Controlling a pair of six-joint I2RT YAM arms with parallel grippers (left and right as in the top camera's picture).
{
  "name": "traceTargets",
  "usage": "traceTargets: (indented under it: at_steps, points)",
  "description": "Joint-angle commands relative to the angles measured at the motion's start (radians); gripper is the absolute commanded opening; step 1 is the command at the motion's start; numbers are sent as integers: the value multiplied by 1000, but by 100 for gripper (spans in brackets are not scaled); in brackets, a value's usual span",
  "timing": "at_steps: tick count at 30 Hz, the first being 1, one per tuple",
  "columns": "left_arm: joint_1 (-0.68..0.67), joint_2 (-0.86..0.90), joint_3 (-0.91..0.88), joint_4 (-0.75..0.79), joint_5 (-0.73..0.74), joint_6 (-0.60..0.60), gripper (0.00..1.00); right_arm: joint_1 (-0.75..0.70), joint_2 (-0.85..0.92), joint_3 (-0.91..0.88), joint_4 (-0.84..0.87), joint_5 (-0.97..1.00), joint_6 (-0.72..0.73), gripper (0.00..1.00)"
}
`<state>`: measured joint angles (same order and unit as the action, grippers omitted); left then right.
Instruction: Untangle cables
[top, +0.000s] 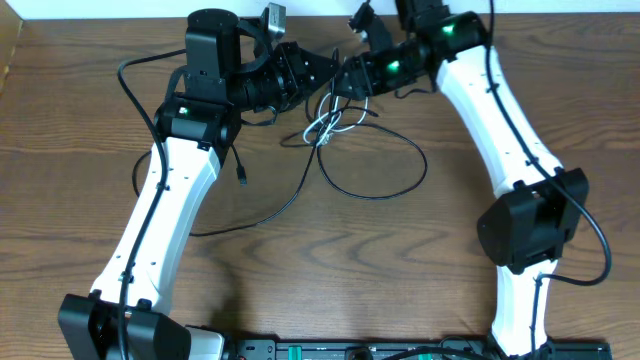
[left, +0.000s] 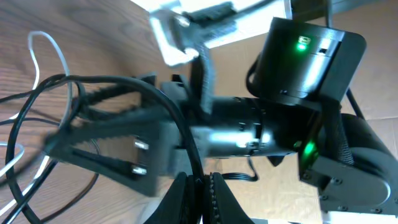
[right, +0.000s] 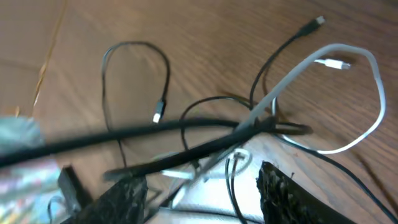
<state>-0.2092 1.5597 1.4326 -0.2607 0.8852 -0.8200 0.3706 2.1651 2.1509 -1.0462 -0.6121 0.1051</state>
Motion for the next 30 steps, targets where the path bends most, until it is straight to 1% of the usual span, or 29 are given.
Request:
traceTargets:
  at_steps: [1,3,4,6,7,8,9,11,15,18,20,26,30]
  points:
    - [3,2,7,9,24,-9,7,33,76,-1,39,97,169,54]
    - [3,2,7,9,23,-9,7,46,103,-1,71,98,199,51]
    - [3,2,7,9,23,-9,8,50,119,-1,87,98,211,47]
    - [3,2,7,8,19,-8,7,52,134,-1,93,101,221,31]
    - [3,2,7,8,13,4,7,47,137,-1,87,106,221,20]
    - [3,2,6,8,3,23,7,39,136,0,79,109,220,10]
    - [3,2,6,2,-32,72,7,19,122,2,58,118,219,1]
    - [3,2,5,-35,-106,111,8,-9,95,2,28,134,208,1]
    - [7,2,5,-154,-311,201,8,-105,-3,2,-47,139,140,1]
    - [31,2,5,-255,-471,294,7,-195,-93,2,-97,138,74,1]
    - [56,2,5,-312,-555,333,7,-256,-149,2,-127,135,39,1]
    - [160,2,5,-453,-739,438,7,-426,-249,2,-161,134,8,1]
    - [220,2,5,-525,-786,504,7,-507,-262,2,-186,135,-18,1]
